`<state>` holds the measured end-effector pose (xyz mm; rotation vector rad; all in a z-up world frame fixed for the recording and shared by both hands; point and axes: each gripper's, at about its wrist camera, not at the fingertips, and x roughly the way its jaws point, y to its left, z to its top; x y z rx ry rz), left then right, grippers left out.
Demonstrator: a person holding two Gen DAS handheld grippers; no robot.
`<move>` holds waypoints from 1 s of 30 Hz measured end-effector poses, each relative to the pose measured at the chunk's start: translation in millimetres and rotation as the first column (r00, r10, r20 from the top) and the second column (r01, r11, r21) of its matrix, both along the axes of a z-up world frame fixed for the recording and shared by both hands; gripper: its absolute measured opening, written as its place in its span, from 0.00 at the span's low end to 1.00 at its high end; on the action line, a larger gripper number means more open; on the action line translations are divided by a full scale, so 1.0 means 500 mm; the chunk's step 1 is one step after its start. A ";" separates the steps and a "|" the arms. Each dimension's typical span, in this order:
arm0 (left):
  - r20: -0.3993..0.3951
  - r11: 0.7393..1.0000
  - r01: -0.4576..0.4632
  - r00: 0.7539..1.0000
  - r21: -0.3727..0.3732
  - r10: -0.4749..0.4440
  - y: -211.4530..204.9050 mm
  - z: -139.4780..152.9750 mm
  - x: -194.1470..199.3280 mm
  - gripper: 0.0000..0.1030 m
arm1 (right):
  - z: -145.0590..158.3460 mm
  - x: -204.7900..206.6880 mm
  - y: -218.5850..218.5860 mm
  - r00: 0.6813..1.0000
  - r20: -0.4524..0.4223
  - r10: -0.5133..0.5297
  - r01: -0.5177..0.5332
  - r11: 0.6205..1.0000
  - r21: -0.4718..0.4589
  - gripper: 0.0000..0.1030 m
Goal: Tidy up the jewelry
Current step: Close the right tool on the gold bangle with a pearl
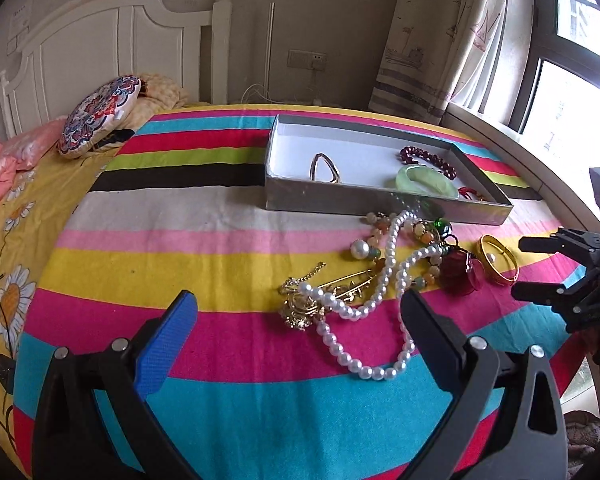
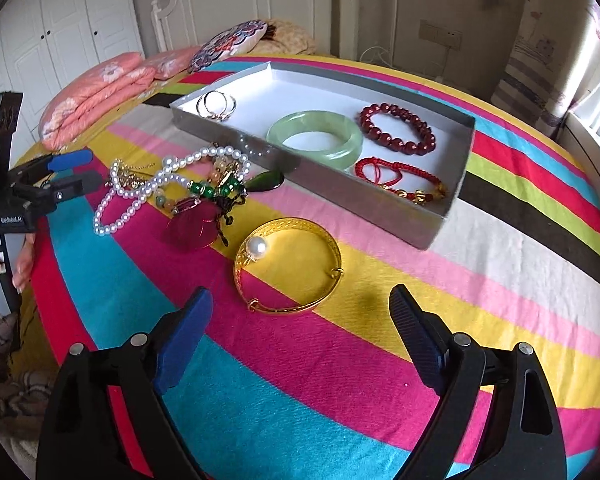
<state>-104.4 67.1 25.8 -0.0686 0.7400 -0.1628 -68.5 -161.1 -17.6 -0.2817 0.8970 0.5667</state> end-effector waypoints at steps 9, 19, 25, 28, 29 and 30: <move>-0.068 0.986 -0.038 0.997 -0.162 0.028 0.046 -0.019 0.014 0.98 | 0.003 0.043 0.033 0.939 -0.025 0.344 -0.345 0.937 -0.060 0.84; -0.097 0.988 -0.049 0.995 -0.145 0.036 0.044 -0.021 0.023 0.98 | 0.016 0.058 0.008 0.901 0.002 0.435 -0.435 0.901 -0.002 0.58; -0.065 0.999 -0.016 0.998 -0.031 0.014 0.002 -0.007 0.006 0.98 | 0.028 -0.011 -0.043 0.938 0.097 0.331 -0.331 0.943 -0.024 0.57; -0.040 0.998 0.037 0.999 0.041 -0.035 -0.040 -0.001 -0.020 0.98 | 0.055 -0.054 -0.064 0.954 0.166 0.248 -0.257 0.966 0.033 0.57; -0.034 0.997 0.057 0.998 0.054 -0.055 -0.054 0.001 -0.027 0.98 | 0.060 -0.068 -0.069 0.957 0.183 0.224 -0.236 0.970 0.050 0.57; -0.026 0.994 0.078 0.997 0.071 -0.076 -0.069 0.005 -0.033 0.98 | 0.064 -0.079 -0.074 0.960 0.198 0.198 -0.214 0.974 0.067 0.57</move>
